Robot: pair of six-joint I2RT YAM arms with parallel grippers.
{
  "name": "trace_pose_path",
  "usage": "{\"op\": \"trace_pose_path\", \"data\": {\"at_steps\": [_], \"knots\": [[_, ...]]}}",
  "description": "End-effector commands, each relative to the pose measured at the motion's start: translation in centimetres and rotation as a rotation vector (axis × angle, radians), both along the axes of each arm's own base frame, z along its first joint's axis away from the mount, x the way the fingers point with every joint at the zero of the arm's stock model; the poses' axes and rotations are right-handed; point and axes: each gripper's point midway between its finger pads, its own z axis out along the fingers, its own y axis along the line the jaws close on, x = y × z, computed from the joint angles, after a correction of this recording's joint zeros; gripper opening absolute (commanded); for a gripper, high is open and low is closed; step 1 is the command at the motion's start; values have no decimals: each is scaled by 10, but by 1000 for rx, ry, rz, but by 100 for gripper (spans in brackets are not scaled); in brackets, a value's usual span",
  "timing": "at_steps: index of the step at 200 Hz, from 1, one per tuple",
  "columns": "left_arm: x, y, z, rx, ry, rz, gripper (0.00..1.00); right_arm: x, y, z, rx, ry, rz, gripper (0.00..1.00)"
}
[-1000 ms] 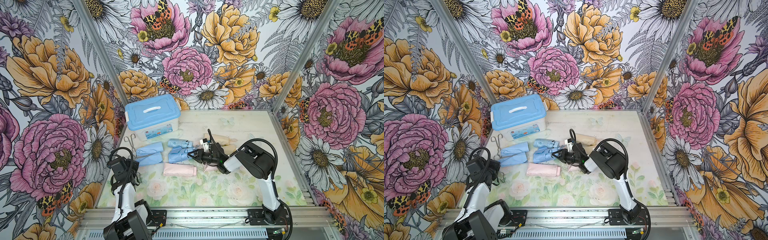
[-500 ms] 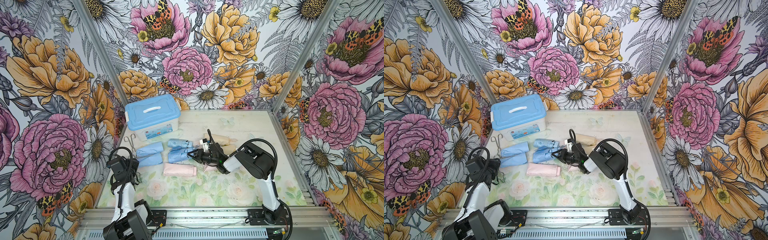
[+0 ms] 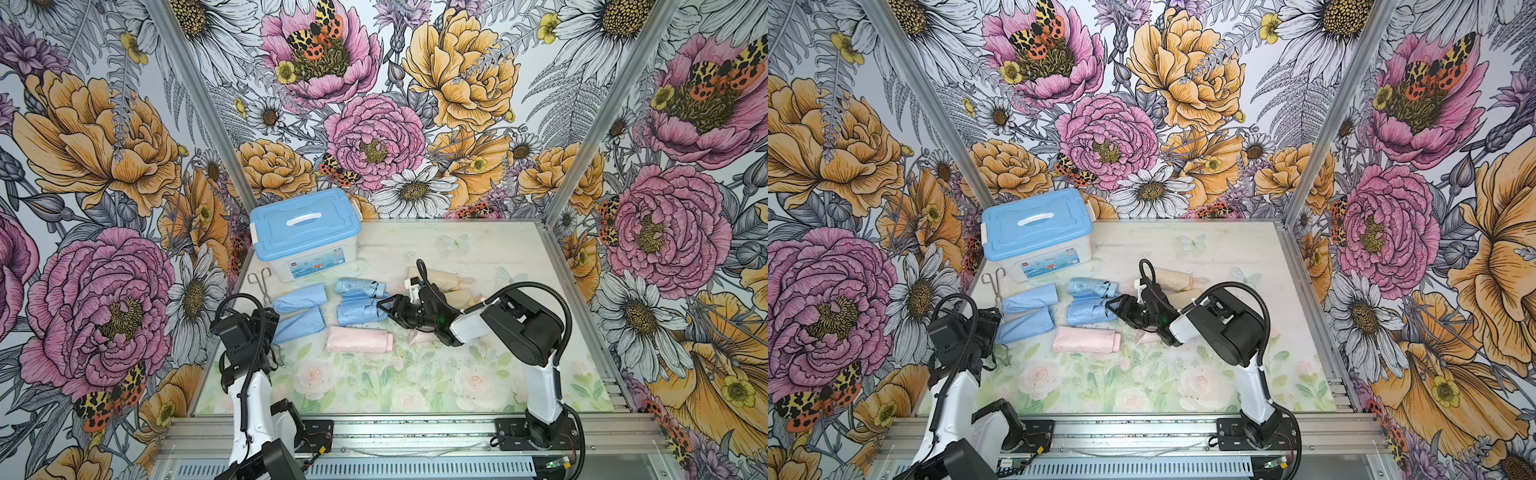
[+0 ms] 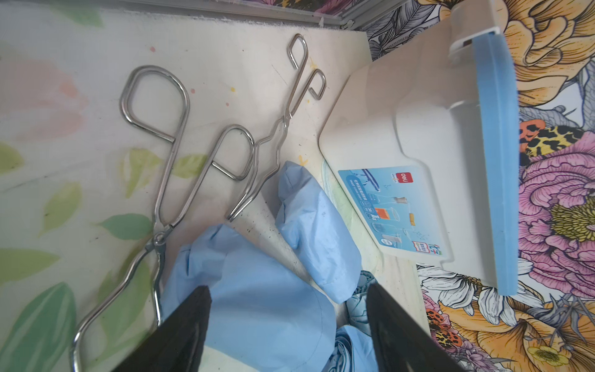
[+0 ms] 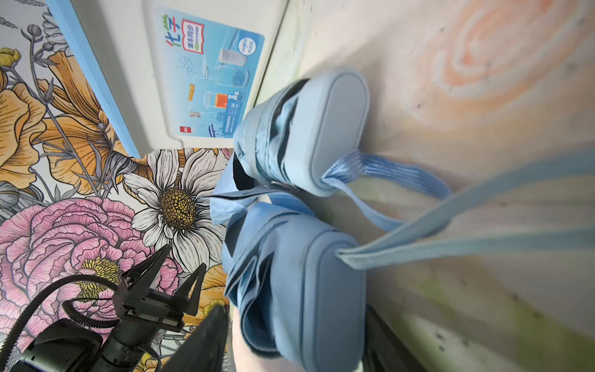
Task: Take umbrellas out of sleeves
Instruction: Place the umbrella at the center of the board.
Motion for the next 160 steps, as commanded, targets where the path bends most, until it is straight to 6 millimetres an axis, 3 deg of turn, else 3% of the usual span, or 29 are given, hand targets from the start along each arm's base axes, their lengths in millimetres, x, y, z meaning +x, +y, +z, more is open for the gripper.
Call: {"op": "trace_pose_path", "data": {"at_steps": [1,43,69,110,160], "knots": [[6,-3,24,58,-24,-60,82,2,-5,24,-13,-61,-50,69],[17,-30,53,153,-9,-219,85,-1,-2,57,-32,-128,-52,72],[22,-55,58,210,28,-326,86,-3,-9,70,-86,-162,-59,73],[20,-96,44,189,54,-454,86,-9,-24,81,-132,-196,-77,73],[-5,-142,7,114,108,-571,85,-23,-45,107,-207,-296,-63,74]]}}
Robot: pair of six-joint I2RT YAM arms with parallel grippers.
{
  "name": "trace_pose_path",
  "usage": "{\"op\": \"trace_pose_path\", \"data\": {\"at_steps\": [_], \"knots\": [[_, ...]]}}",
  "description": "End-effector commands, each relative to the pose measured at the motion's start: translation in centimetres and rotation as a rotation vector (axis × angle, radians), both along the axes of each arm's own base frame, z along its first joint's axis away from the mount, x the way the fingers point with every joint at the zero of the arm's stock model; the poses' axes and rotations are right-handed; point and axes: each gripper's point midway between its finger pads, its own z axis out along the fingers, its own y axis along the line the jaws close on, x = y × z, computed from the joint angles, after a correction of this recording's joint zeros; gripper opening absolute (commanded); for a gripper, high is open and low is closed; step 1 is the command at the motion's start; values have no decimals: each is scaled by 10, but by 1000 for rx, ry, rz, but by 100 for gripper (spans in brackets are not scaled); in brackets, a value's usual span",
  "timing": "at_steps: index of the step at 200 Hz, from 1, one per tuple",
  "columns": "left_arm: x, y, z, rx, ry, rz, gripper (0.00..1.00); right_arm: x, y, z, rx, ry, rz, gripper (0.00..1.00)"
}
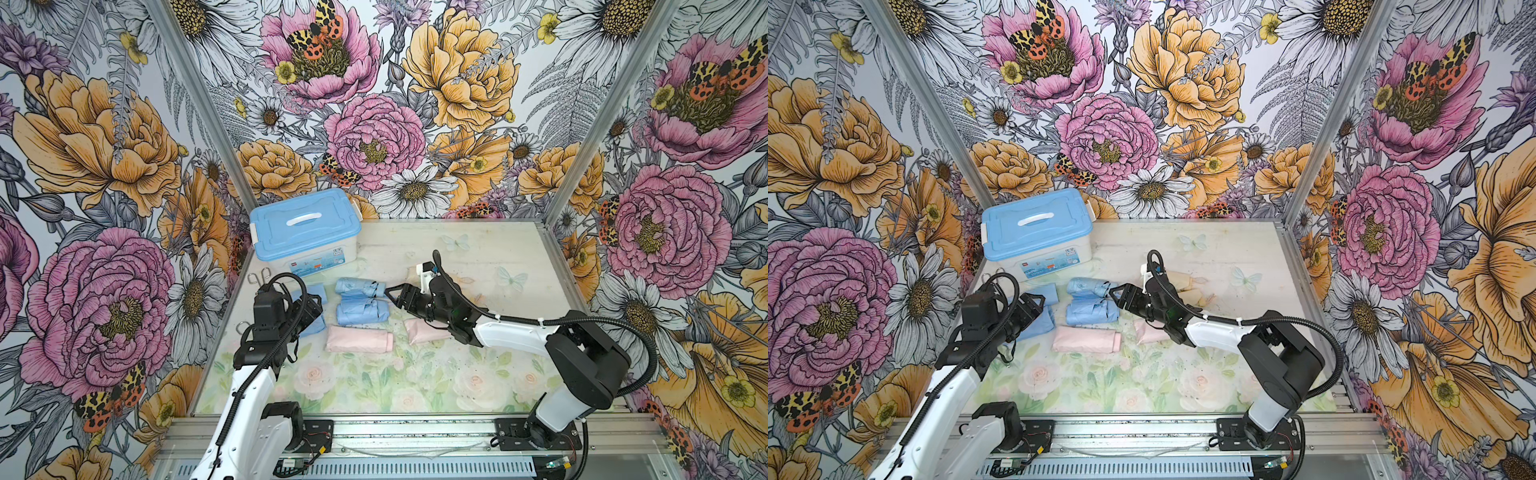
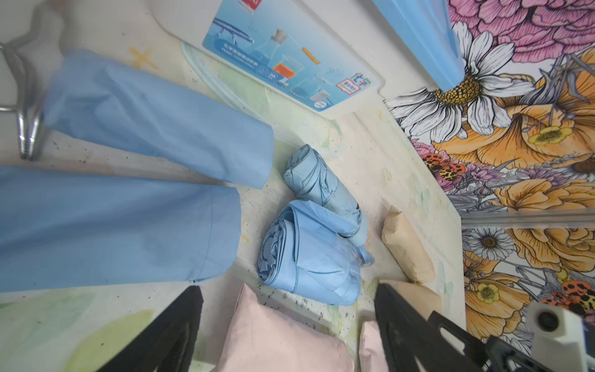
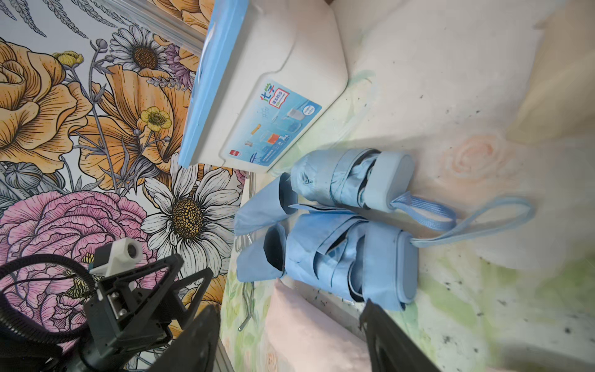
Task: Take umbrellas out of sleeves
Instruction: Place the umbrella at the center of the board, then take out the umbrella from the umbrella sleeve.
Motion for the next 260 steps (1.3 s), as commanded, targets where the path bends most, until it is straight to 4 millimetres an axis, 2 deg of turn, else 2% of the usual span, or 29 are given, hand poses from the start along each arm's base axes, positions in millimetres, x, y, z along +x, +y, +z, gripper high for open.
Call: {"op": "trace_pose_path", "data": {"at_steps": [1,37,84,122,158,179,185,260], "knots": [[-18,-13,-27,-15,73,-13,85,-8,-14,9,-78,-67,0,74],[-39,-26,-63,-8,128,-12,83,-18,-24,14,-114,-96,11,74],[-40,-31,-81,-75,91,0,80,-29,-26,9,-127,-103,33,74],[-42,-31,-97,-188,90,15,71,-35,-27,5,-135,-110,52,74],[-37,-23,-88,-227,33,35,63,-39,-29,0,-138,-99,56,74],[-34,-24,-84,-306,-12,38,58,-41,-32,-4,-134,-86,45,74],[-34,-24,-85,-320,-16,36,57,-49,-26,-5,-130,-82,67,74],[-33,-28,-87,-335,1,-19,51,-57,-21,-21,-127,-41,64,74]]}}
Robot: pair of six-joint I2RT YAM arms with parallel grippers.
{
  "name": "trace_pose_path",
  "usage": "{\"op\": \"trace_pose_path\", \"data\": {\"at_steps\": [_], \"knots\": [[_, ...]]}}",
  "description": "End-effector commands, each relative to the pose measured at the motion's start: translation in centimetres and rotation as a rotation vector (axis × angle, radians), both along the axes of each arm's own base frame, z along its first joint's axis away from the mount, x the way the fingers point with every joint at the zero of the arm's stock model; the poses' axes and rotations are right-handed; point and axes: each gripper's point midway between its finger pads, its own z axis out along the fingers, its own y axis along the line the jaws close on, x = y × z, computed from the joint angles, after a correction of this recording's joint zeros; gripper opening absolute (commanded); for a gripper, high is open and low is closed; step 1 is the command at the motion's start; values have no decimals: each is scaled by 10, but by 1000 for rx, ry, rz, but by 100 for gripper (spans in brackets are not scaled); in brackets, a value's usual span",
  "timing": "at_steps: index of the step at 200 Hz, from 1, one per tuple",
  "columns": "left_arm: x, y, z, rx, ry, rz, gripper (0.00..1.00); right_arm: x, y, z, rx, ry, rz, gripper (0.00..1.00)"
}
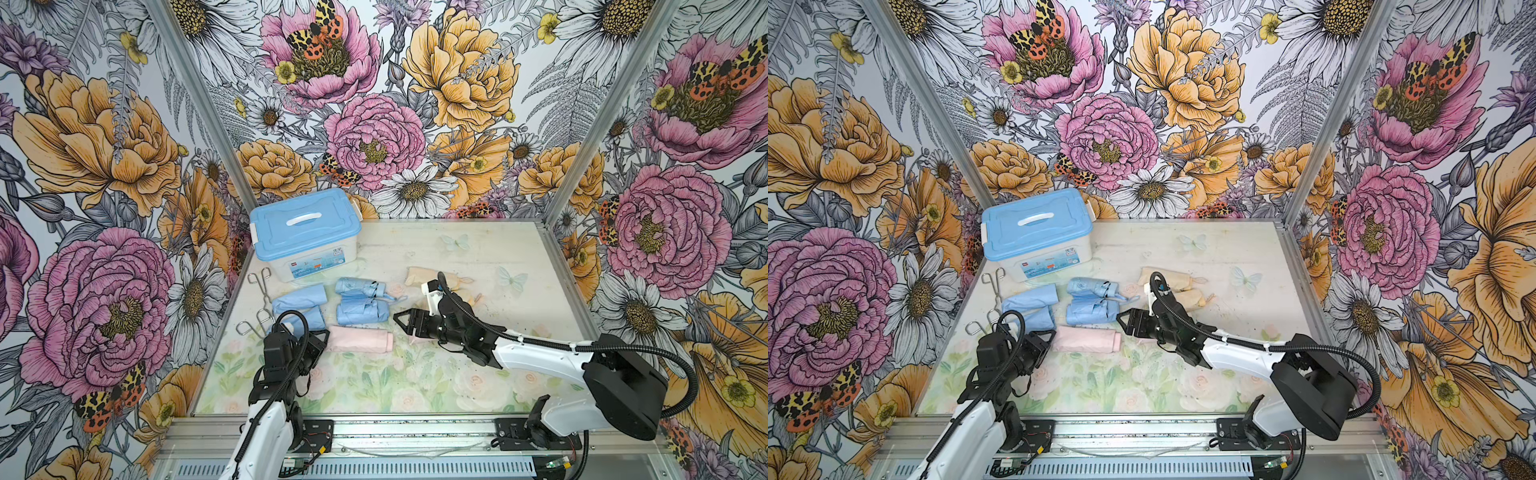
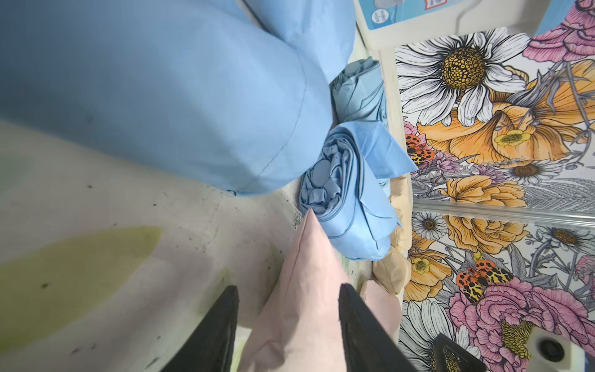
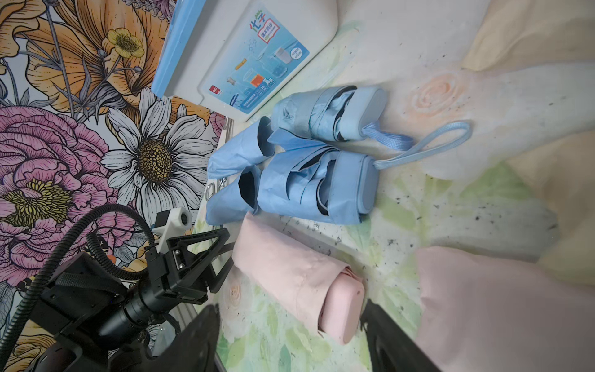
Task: Take umbrellas out of sleeves
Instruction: Take out the umbrella from the umbrella sleeve.
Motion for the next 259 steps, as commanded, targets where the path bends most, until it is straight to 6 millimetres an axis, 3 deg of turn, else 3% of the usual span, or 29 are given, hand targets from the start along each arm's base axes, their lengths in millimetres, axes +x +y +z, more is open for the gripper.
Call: {"op": "trace_pose_path", "data": {"at_steps": [1,42,67,131,200,259], "knots": [[5,-7,8,-6,-41,-55,51,3,1,2,18,-12,-25,74],[7,-10,2,10,-6,-90,49,3,4,2,21,-11,-24,74],[11,-10,4,10,-13,-91,42,1,4,0,16,-6,-22,74],[13,-13,4,7,-24,-96,24,-9,12,-35,-23,104,-23,70],[10,-15,-11,37,34,-99,0,-16,20,-69,56,214,-106,53],[6,-6,-13,73,53,-64,0,-14,21,-87,113,260,-153,39]]}}
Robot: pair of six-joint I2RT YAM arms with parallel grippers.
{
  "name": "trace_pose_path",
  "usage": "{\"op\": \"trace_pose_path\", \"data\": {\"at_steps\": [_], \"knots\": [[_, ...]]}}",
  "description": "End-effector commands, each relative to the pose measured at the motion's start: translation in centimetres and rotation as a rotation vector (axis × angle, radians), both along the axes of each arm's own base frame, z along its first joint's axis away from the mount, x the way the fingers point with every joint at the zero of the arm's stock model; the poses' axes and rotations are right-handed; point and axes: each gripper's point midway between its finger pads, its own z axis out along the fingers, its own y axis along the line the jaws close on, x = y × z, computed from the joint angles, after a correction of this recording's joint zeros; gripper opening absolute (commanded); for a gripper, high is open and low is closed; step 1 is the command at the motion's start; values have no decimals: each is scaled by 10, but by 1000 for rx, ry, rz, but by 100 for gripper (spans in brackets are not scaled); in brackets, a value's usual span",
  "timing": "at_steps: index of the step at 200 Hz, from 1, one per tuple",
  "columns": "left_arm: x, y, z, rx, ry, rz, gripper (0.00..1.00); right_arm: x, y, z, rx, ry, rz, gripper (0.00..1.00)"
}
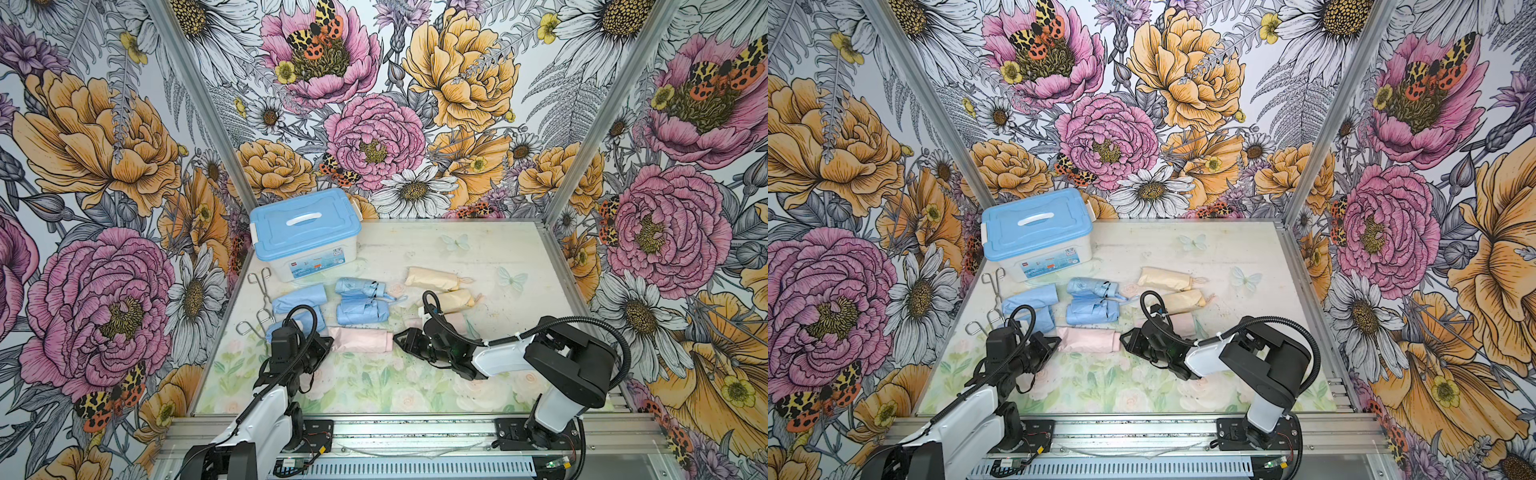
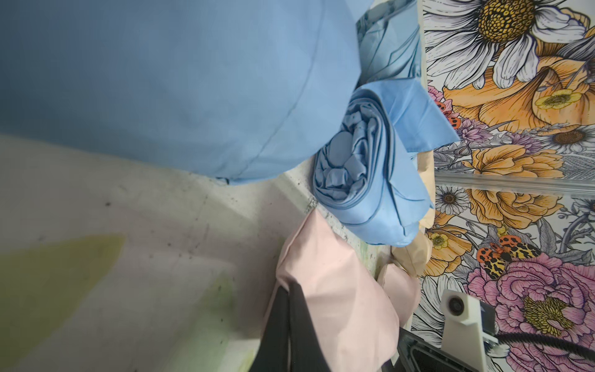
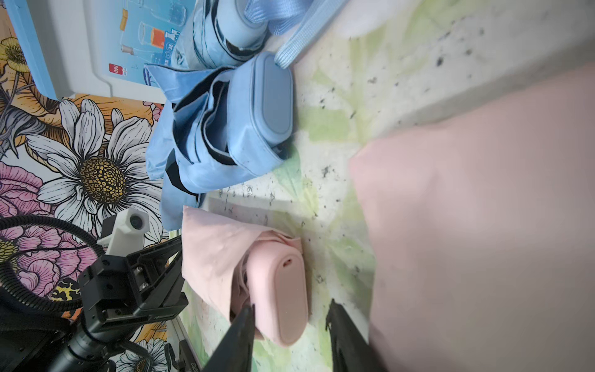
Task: Take umbrellas out of sleeves
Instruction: Take out the umbrella from the umbrella sleeve.
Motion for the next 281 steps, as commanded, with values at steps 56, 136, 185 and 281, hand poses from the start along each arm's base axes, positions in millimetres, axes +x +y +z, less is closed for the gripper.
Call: {"op": "trace_pose_path", "data": {"at_steps": [56,136,185,281], "knots": [[2,8,0,50,7,28,0,3,21,-5,148,39,-15,36],[3,3,-1,63,15,18,0,-1,37,4,254,20,52,40],[4,2,-2,73,25,14,0,1,43,-2,274,18,80,40],[3,4,-5,85,36,22,0,4,36,-29,162,54,107,41]]}}
